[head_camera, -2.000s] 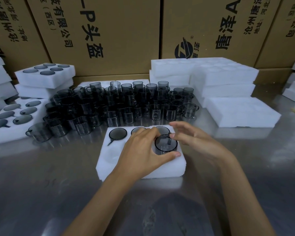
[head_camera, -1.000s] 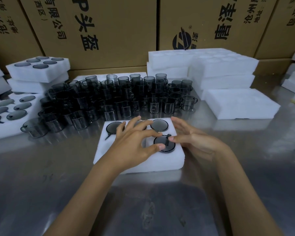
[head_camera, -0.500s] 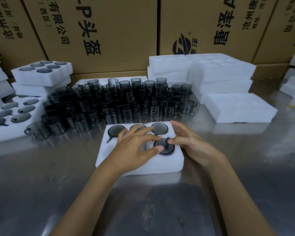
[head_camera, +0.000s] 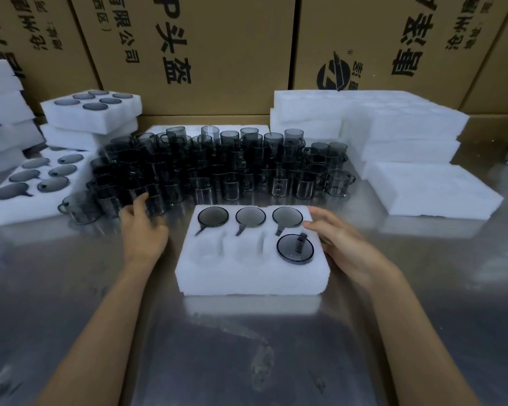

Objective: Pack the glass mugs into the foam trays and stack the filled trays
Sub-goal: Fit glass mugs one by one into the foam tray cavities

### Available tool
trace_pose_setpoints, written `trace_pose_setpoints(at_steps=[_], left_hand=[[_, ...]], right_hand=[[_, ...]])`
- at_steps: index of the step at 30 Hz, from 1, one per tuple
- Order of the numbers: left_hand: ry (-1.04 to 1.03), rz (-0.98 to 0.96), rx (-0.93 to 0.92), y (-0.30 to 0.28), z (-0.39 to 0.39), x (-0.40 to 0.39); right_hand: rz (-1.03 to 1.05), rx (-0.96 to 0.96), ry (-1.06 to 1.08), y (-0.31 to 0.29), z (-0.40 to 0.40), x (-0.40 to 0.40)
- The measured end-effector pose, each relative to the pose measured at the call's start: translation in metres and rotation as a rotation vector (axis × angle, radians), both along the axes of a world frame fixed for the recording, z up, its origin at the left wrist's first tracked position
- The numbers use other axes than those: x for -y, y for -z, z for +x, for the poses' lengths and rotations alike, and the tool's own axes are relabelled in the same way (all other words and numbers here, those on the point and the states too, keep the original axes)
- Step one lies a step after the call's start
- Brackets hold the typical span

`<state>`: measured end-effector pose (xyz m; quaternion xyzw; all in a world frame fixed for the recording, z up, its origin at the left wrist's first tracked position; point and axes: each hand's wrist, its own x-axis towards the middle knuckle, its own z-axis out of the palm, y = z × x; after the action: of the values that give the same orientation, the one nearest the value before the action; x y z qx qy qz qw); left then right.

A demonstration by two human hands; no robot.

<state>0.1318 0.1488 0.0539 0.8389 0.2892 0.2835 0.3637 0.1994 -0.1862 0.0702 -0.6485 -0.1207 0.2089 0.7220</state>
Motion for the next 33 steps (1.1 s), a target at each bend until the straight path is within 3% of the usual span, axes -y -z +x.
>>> trace_pose_setpoints(at_steps=[13,16,20,22,26,29,33], left_hand=[[0.015,0.115,0.129,-0.003,-0.002,-0.004],[0.02,0.082,0.243,-0.013,-0.006,0.002],[0.14,0.103,0.412,-0.039,-0.013,0.028],[0.247,0.125,0.438,-0.05,-0.017,0.046],[0.426,0.178,0.394,-0.06,-0.023,0.085],[0.557,0.243,0.365,-0.064,-0.029,0.105],[0.653,0.279,0.216,-0.069,-0.036,0.112]], right_hand=[[0.015,-0.019,0.024,-0.001,-0.003,0.0],[-0.02,-0.005,0.129,-0.005,-0.005,-0.003],[-0.148,0.27,0.516,-0.016,-0.01,-0.014],[-0.197,0.467,0.589,-0.027,-0.021,-0.022],[-0.193,0.691,0.446,-0.043,-0.048,-0.042],[-0.157,0.669,0.271,-0.051,-0.064,-0.056],[-0.171,0.651,0.203,-0.052,-0.067,-0.056]])
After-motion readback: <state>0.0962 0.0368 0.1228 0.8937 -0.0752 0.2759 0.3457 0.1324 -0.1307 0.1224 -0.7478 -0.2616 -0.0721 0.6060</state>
